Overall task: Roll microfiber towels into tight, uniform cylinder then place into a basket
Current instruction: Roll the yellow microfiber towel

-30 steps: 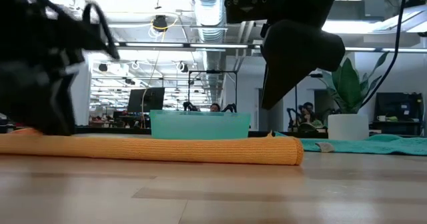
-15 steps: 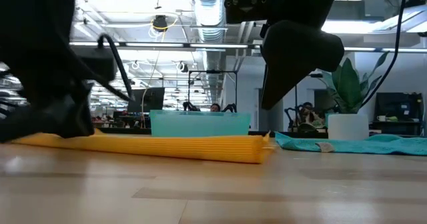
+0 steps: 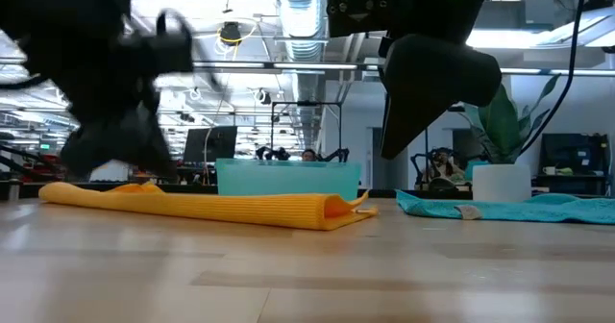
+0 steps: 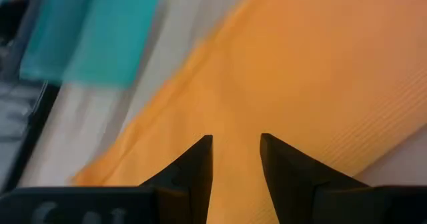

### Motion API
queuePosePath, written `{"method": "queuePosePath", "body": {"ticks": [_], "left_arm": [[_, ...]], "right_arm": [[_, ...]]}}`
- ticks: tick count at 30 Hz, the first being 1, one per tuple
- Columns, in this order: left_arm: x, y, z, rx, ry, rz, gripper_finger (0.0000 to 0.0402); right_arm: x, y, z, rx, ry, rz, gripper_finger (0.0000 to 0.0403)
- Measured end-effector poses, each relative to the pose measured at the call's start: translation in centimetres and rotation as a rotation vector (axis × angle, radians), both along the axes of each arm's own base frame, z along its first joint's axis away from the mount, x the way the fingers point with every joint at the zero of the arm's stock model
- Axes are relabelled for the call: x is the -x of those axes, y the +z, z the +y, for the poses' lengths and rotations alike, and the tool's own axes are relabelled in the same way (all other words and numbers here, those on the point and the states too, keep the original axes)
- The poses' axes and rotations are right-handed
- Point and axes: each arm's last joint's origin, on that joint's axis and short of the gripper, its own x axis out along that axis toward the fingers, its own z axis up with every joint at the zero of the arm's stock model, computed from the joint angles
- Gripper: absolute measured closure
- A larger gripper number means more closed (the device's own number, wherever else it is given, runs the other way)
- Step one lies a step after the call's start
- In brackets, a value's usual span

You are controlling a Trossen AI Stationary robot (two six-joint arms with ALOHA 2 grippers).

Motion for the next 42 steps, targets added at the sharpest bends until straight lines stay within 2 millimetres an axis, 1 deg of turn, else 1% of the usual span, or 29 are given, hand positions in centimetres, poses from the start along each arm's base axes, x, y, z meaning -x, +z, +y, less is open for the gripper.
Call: {"method": "queuePosePath", "body": {"ticks": [2,5,9,14,16,19,22,24,29,33,36,39,42], "left_arm": [[-0.8,0.3,-1.1,0.02,-0.039,-0.122,0.0283],[-2.1,0.5,-2.2,0.059,-0.112,-0.212,0.0283],[-3.2,0.5,-1.9,0.08,-0.138,-0.233,0.0283],[-4.1,0.6,-1.3,0.133,-0.161,-0.216,0.0283],[-4.6,0.0,-1.3,0.18,-0.179,-0.203,0.0283],[-5.2,-1.4,-1.7,0.203,-0.218,-0.186,0.0283],[-5.5,-3.1,-1.8,0.188,-0.242,-0.144,0.0283],[-5.6,-3.5,-1.9,0.175,-0.246,-0.136,0.0283],[-5.0,-3.4,-2.4,0.184,-0.334,-0.034,0.0283],[-3.7,-2.6,-4.1,0.239,-0.485,0.058,0.0283],[-2.3,-1.7,-5.5,0.309,-0.588,0.121,0.0283],[-0.4,-0.8,-6.9,0.364,-0.674,0.188,0.0283],[1.6,0.0,-7.6,0.387,-0.651,0.242,0.0283]], "right_arm": [[0.0,0.0,0.0,0.001,0.001,0.003,0.0281],[0.1,0.0,0.0,0.001,0.002,0.003,0.0281],[0.1,0.0,0.0,0.001,0.002,0.004,0.0281],[0.1,0.0,0.0,0.002,0.002,0.004,0.0281],[0.1,0.0,0.1,0.002,0.002,0.004,0.0281],[0.0,0.0,0.1,0.0,0.002,0.001,0.0281],[0.0,0.0,0.1,0.0,0.002,0.002,0.0281],[0.1,0.0,0.1,0.001,0.002,0.004,0.0281],[0.1,0.0,0.0,0.001,0.002,0.004,0.0281],[0.1,0.0,0.1,0.001,0.002,0.004,0.0281],[0.1,0.0,0.1,0.001,0.002,0.003,0.0281],[0.0,0.0,0.1,0.0,0.001,0.002,0.0281],[0.0,0.0,0.1,0.0,0.001,0.001,0.0281]]}}
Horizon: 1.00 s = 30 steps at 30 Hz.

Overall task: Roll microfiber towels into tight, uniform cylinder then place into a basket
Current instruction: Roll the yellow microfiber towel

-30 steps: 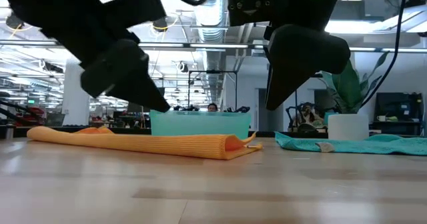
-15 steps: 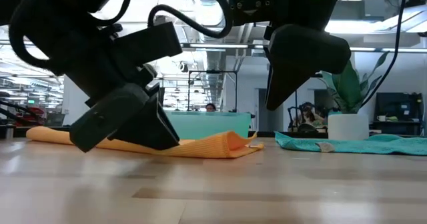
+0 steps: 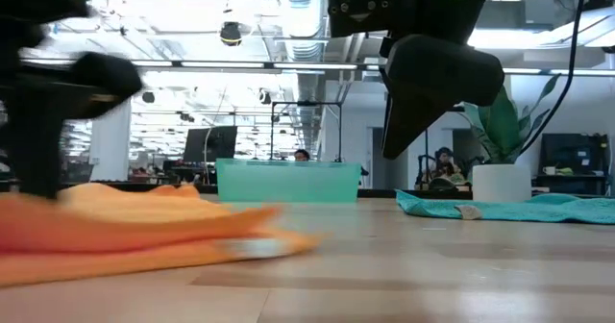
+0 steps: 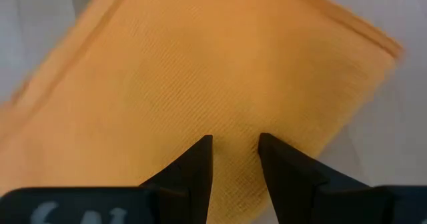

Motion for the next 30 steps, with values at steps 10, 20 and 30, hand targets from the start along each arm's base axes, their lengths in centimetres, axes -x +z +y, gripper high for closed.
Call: {"method": "queuePosePath", "body": {"ticks": [10,20,30], "left_arm": [[4.5,3.2,1.0,-0.096,0.299,-0.014,0.0283],[2.8,4.3,4.2,-0.356,0.506,-0.386,0.0283],[1.0,1.2,11.7,-0.263,0.908,-0.109,0.0283]], "right_arm": [[0.0,0.0,0.0,-0.001,0.0,-0.002,0.0281],[-0.2,0.0,0.0,-0.007,-0.001,-0.016,0.0281],[-0.3,0.0,0.0,-0.011,-0.002,-0.024,0.0281]]}}
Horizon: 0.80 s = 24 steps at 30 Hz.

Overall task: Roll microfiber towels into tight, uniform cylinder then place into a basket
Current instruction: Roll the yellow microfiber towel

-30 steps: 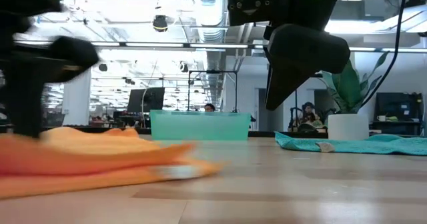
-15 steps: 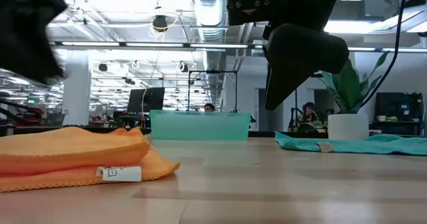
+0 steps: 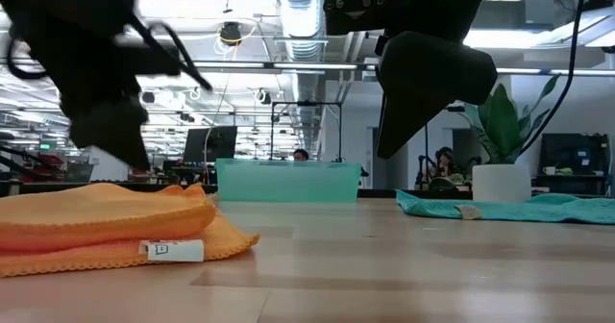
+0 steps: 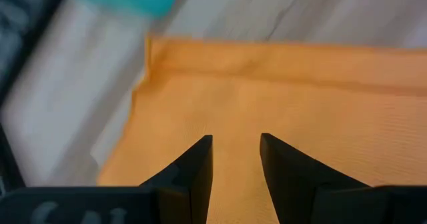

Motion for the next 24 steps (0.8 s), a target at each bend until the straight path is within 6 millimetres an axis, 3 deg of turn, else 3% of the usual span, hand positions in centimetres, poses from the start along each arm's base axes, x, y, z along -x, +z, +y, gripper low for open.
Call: {"method": "queuePosePath", "body": {"ticks": [12,24], "left_arm": [[-2.5,-2.1,3.9,0.291,0.089,-0.1,0.0283],[-5.5,-1.8,3.7,0.387,-0.174,-0.254,0.0283]], "right_arm": [[0.0,0.0,0.0,0.0,-0.001,-0.002,0.0281],[-0.2,0.0,-0.3,0.0,-0.008,-0.003,0.0281]]}}
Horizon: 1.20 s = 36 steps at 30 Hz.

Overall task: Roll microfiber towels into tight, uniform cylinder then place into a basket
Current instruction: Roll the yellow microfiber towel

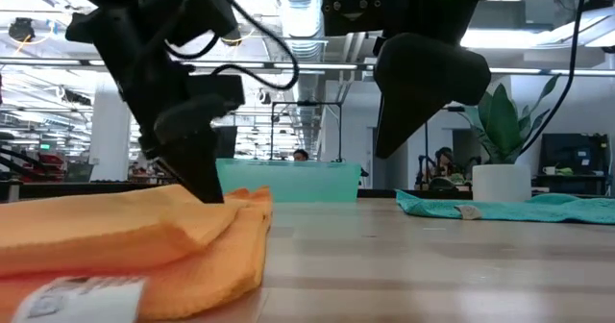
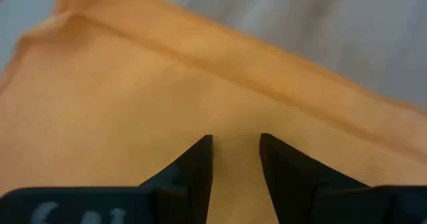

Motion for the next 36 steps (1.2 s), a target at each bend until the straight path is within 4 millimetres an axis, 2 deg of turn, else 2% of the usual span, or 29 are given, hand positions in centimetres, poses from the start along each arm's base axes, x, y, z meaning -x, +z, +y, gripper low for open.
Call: {"method": "queuePosePath", "body": {"ticks": [7,12,19,23,31,36], "left_arm": [[-0.6,0.9,-0.9,-0.179,-0.116,-0.035,0.0283],[-0.6,3.5,-3.0,-0.256,-0.174,0.001,0.0283],[2.6,8.3,-8.5,-0.459,-0.249,-0.037,0.0283],[5.2,9.6,-12.1,-0.552,-0.376,-0.076,0.0283],[8.6,12.7,-17.6,-0.568,-0.542,-0.246,0.0283],[9.1,13.6,-20.4,-0.623,-0.634,-0.333,0.0283]], "right_arm": [[0.0,0.0,0.0,0.001,0.001,0.002,0.0281],[0.1,0.0,0.0,0.003,0.001,0.007,0.0281],[0.4,0.0,0.7,0.016,0.051,0.025,0.0281],[0.7,0.3,1.7,0.046,0.114,0.017,0.0281],[0.4,3.4,5.0,0.095,0.26,-0.089,0.0281],[1.0,5.3,7.7,0.112,0.37,-0.155,0.0281]]}}
